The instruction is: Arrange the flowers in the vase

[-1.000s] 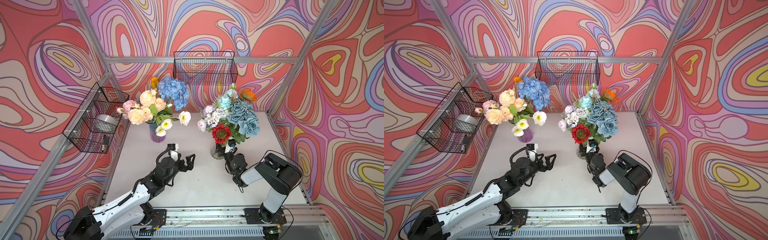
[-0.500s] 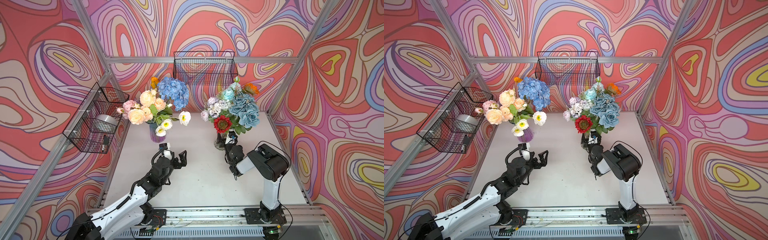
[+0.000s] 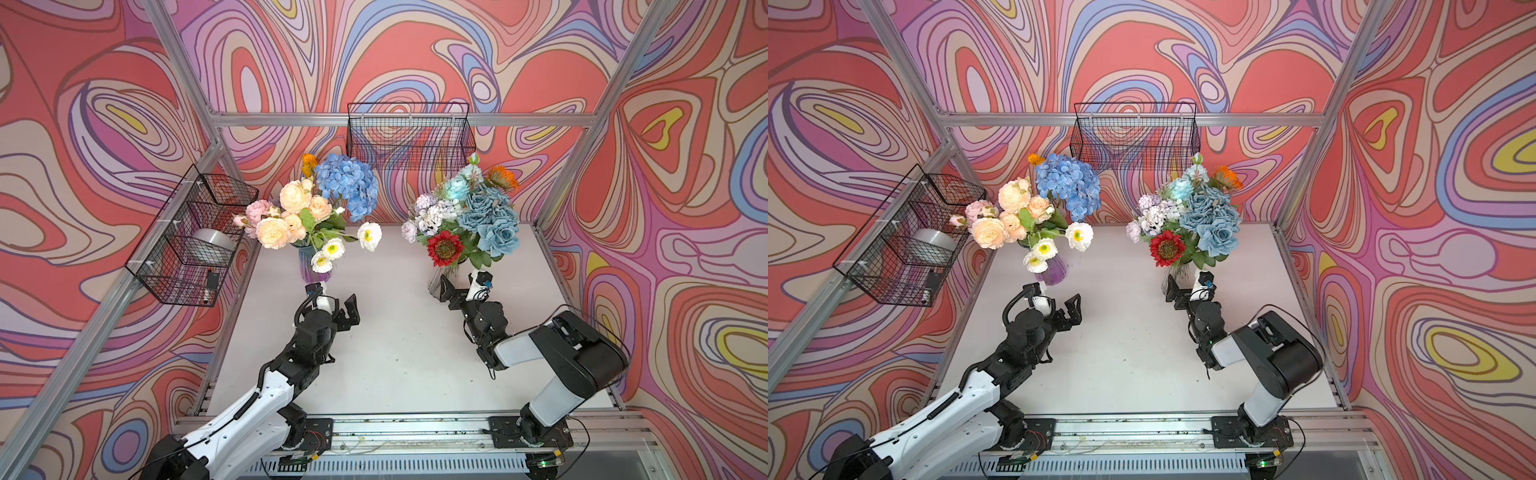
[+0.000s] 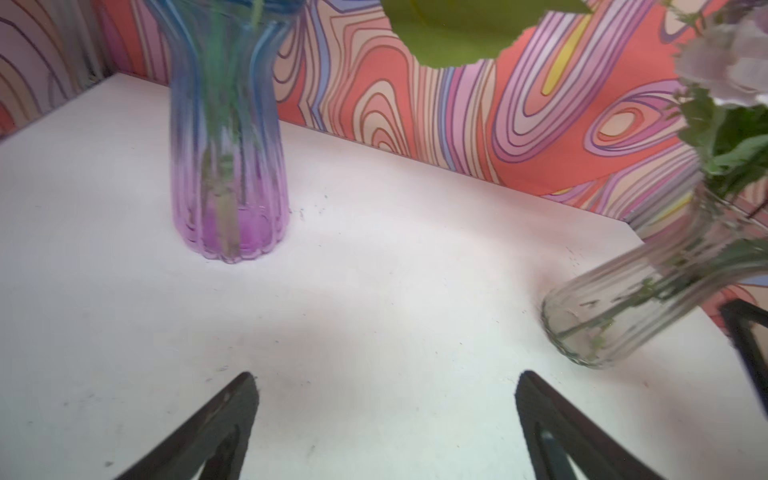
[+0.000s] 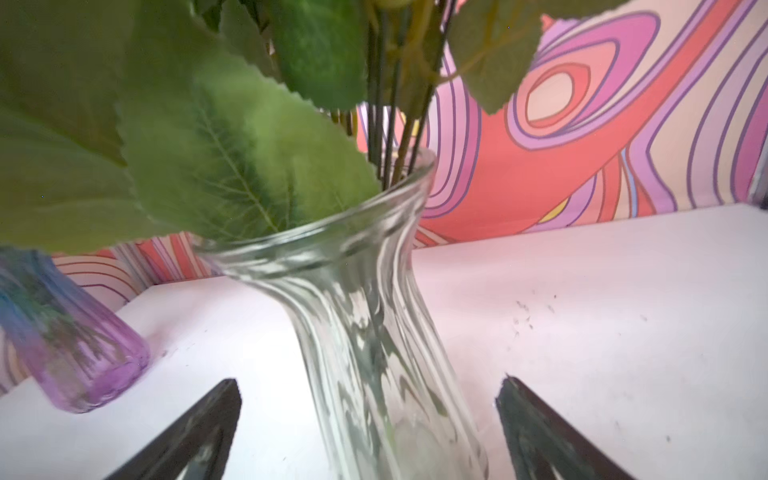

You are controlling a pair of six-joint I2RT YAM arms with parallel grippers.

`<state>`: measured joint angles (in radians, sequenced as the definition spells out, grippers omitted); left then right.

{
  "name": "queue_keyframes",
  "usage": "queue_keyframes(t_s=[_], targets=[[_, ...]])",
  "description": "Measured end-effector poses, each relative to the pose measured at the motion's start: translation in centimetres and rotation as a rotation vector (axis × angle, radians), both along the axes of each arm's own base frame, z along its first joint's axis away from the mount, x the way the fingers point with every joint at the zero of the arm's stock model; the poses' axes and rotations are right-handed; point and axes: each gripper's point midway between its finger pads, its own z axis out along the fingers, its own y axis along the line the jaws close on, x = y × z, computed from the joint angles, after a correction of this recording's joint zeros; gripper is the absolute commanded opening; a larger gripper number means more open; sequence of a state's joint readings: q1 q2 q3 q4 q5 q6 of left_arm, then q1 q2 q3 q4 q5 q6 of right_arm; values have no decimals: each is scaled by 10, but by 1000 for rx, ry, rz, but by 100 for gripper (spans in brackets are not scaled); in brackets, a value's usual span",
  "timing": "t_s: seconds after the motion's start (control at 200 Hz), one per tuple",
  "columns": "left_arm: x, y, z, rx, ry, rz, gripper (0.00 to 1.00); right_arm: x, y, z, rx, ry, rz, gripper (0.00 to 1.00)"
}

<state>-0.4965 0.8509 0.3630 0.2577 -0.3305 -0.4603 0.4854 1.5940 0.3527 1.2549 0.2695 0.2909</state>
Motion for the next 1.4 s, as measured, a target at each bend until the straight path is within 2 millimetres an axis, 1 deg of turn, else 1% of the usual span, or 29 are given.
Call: queue_keyframes(t_s=[0.12, 0.195, 0.295, 0.371, 0.466, 0.556, 0.576, 0.706, 0.761, 0.831, 0.916, 1.002, 1.097, 1.147, 1.192, 1.282, 1.312, 1.347, 1.402], targets=[[9, 25, -9, 81, 19, 76, 100, -12, -5, 7, 38, 90, 2, 98], [14, 40, -15, 140, 34, 121, 100, -15, -12, 20, 20, 140, -26, 98], [21, 63, -21, 216, 50, 183, 100, -18, -29, 42, -39, 159, -108, 98], [26, 77, -24, 256, 57, 222, 100, -23, -48, 45, -107, 166, -179, 98], [33, 92, -31, 301, 71, 257, 100, -24, -76, 34, -213, 196, -273, 98], [38, 99, -43, 348, 103, 267, 100, -22, -102, 11, -316, 244, -336, 98], [40, 100, -47, 360, 112, 265, 100, -20, -108, 3, -346, 262, -346, 98], [47, 100, -63, 415, 141, 247, 100, -11, -130, -41, -472, 363, -347, 98], [52, 99, -68, 437, 138, 237, 100, -8, -136, -56, -495, 386, -333, 98], [59, 98, -72, 466, 123, 224, 100, -2, -144, -68, -498, 393, -318, 98], [64, 99, -77, 492, 112, 211, 100, 8, -150, -73, -486, 366, -300, 98], [69, 104, -81, 485, 94, 210, 100, 18, -148, -77, -475, 367, -257, 98], [67, 111, -89, 475, 99, 213, 100, 35, -140, -69, -446, 335, -198, 98], [66, 113, -89, 464, 90, 211, 100, 43, -137, -62, -422, 298, -167, 99], [68, 113, -88, 452, 78, 207, 100, 47, -138, -61, -401, 282, -154, 98], [71, 112, -95, 440, 82, 186, 100, 50, -143, -68, -364, 271, -148, 98], [70, 112, -97, 436, 89, 181, 100, 49, -145, -74, -354, 278, -146, 99], [71, 112, -96, 432, 84, 177, 100, 48, -147, -82, -347, 299, -146, 98], [72, 111, -94, 426, 71, 173, 100, 47, -149, -88, -336, 317, -150, 98]])
